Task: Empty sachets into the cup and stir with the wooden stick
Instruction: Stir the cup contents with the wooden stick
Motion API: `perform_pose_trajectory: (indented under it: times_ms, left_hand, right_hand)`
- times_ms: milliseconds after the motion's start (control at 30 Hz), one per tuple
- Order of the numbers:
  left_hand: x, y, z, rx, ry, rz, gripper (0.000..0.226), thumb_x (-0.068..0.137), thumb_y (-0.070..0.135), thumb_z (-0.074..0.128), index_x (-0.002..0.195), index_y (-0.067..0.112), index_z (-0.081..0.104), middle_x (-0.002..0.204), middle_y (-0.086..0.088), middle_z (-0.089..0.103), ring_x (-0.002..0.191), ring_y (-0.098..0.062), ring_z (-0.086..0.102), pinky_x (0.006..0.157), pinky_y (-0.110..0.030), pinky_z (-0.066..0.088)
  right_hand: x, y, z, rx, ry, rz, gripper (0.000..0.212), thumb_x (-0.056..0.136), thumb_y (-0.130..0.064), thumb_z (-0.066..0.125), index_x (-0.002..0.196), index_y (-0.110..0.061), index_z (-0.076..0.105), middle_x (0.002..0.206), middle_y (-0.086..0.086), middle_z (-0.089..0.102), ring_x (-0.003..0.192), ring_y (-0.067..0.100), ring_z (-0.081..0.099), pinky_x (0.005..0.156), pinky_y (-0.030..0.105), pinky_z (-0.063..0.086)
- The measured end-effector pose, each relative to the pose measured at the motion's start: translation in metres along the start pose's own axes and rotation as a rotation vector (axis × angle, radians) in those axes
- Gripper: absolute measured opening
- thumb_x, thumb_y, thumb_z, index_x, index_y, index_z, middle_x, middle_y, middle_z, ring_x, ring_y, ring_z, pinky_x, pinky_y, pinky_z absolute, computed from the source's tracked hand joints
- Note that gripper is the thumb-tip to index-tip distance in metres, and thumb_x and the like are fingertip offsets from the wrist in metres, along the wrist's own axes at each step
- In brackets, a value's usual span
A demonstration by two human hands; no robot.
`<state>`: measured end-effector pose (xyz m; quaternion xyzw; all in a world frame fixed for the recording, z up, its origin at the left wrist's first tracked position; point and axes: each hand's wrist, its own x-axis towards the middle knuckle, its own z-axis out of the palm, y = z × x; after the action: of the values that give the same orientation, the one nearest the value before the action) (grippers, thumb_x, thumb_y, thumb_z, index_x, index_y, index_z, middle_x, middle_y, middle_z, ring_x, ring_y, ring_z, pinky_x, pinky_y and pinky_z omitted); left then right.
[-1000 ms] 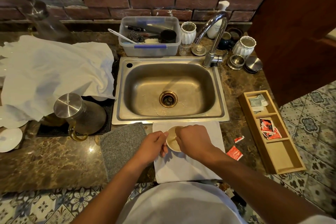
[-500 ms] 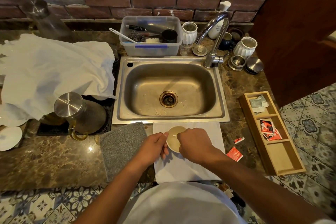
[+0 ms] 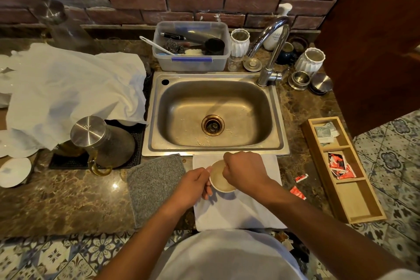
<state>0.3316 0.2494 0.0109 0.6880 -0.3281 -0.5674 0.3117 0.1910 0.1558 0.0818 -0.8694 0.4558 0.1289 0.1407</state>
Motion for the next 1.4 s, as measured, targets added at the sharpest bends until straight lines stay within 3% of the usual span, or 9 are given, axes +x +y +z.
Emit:
perform_pose_trajectory:
  times_ms: [200, 367, 567, 700, 800, 1000, 1200, 1300, 1400]
  left_hand:
    - [0.001, 0.002, 0.0, -0.006, 0.006, -0.021, 0.054, 0.104, 0.041, 0.044, 0.087, -0.008, 0.061, 0.063, -0.01, 0.069, 0.056, -0.024, 0.061, 0.066, -0.04, 0.053]
    - [-0.004, 0.005, 0.0, -0.014, 0.002, -0.008, 0.057, 0.104, 0.039, 0.044, 0.086, -0.012, 0.059, 0.062, -0.008, 0.067, 0.057, -0.024, 0.058, 0.064, -0.035, 0.05]
    - [-0.003, 0.006, -0.001, -0.018, 0.004, -0.009, 0.056, 0.105, 0.038, 0.043, 0.086, -0.012, 0.06, 0.063, -0.009, 0.068, 0.058, -0.025, 0.059, 0.063, -0.036, 0.05]
    - [-0.006, 0.009, -0.001, -0.014, 0.004, -0.02, 0.056, 0.105, 0.038, 0.043, 0.089, -0.013, 0.06, 0.065, -0.01, 0.068, 0.06, -0.025, 0.06, 0.064, -0.036, 0.049]
    - [-0.005, 0.009, -0.001, -0.021, 0.003, -0.031, 0.056, 0.104, 0.039, 0.044, 0.089, -0.012, 0.06, 0.065, -0.01, 0.069, 0.058, -0.025, 0.06, 0.064, -0.038, 0.048]
    - [-0.004, 0.009, -0.002, -0.01, -0.017, -0.041, 0.056, 0.104, 0.041, 0.043, 0.089, -0.01, 0.061, 0.063, -0.006, 0.069, 0.058, -0.021, 0.061, 0.063, -0.033, 0.049]
    - [-0.002, 0.01, -0.002, -0.022, -0.007, -0.048, 0.056, 0.104, 0.041, 0.044, 0.088, -0.01, 0.061, 0.064, -0.009, 0.069, 0.058, -0.023, 0.06, 0.058, -0.029, 0.048]
    - [-0.001, 0.01, -0.003, -0.032, -0.019, -0.038, 0.057, 0.104, 0.041, 0.044, 0.088, -0.011, 0.06, 0.065, -0.01, 0.068, 0.058, -0.025, 0.059, 0.06, -0.034, 0.045]
    - [-0.003, 0.01, -0.003, -0.013, -0.026, -0.032, 0.054, 0.105, 0.038, 0.042, 0.089, -0.011, 0.059, 0.065, -0.009, 0.067, 0.058, -0.024, 0.058, 0.061, -0.033, 0.044]
  right_hand:
    - [-0.007, 0.008, 0.005, -0.021, -0.107, 0.003, 0.046, 0.088, -0.042, 0.07, 0.128, -0.019, 0.065, 0.119, 0.007, 0.072, 0.098, 0.026, 0.069, 0.084, 0.032, 0.052]
    - [-0.01, 0.002, 0.012, 0.011, -0.151, -0.016, 0.034, 0.093, -0.035, 0.067, 0.121, -0.016, 0.069, 0.115, 0.008, 0.072, 0.1, 0.026, 0.068, 0.083, 0.029, 0.045]
    - [-0.002, -0.001, 0.015, 0.004, -0.054, -0.05, 0.042, 0.093, -0.041, 0.068, 0.129, -0.02, 0.064, 0.118, 0.005, 0.072, 0.101, 0.025, 0.069, 0.089, 0.032, 0.051]
    - [0.003, 0.003, 0.01, 0.053, 0.095, -0.02, 0.034, 0.097, -0.043, 0.06, 0.124, -0.022, 0.064, 0.114, 0.004, 0.073, 0.096, 0.024, 0.07, 0.08, 0.03, 0.051]
    - [0.002, 0.008, 0.006, 0.044, 0.141, -0.002, 0.029, 0.097, -0.045, 0.057, 0.111, -0.022, 0.068, 0.104, 0.003, 0.075, 0.087, 0.023, 0.069, 0.068, 0.026, 0.041]
    - [0.0, 0.015, 0.008, 0.011, 0.049, 0.0, 0.034, 0.099, -0.042, 0.052, 0.12, -0.021, 0.066, 0.107, 0.004, 0.074, 0.09, 0.024, 0.069, 0.07, 0.027, 0.041]
    - [0.0, 0.006, 0.014, 0.047, -0.197, -0.032, 0.035, 0.091, -0.042, 0.065, 0.112, -0.016, 0.073, 0.101, 0.005, 0.07, 0.082, 0.02, 0.058, 0.083, 0.031, 0.049]
    - [0.006, 0.003, 0.013, 0.095, -0.182, -0.033, 0.031, 0.092, -0.043, 0.063, 0.106, -0.017, 0.073, 0.09, 0.001, 0.063, 0.079, 0.019, 0.055, 0.074, 0.029, 0.042]
    - [0.009, 0.0, 0.008, 0.065, -0.119, -0.045, 0.031, 0.096, -0.042, 0.058, 0.11, -0.018, 0.072, 0.101, 0.005, 0.071, 0.082, 0.022, 0.06, 0.073, 0.029, 0.04]
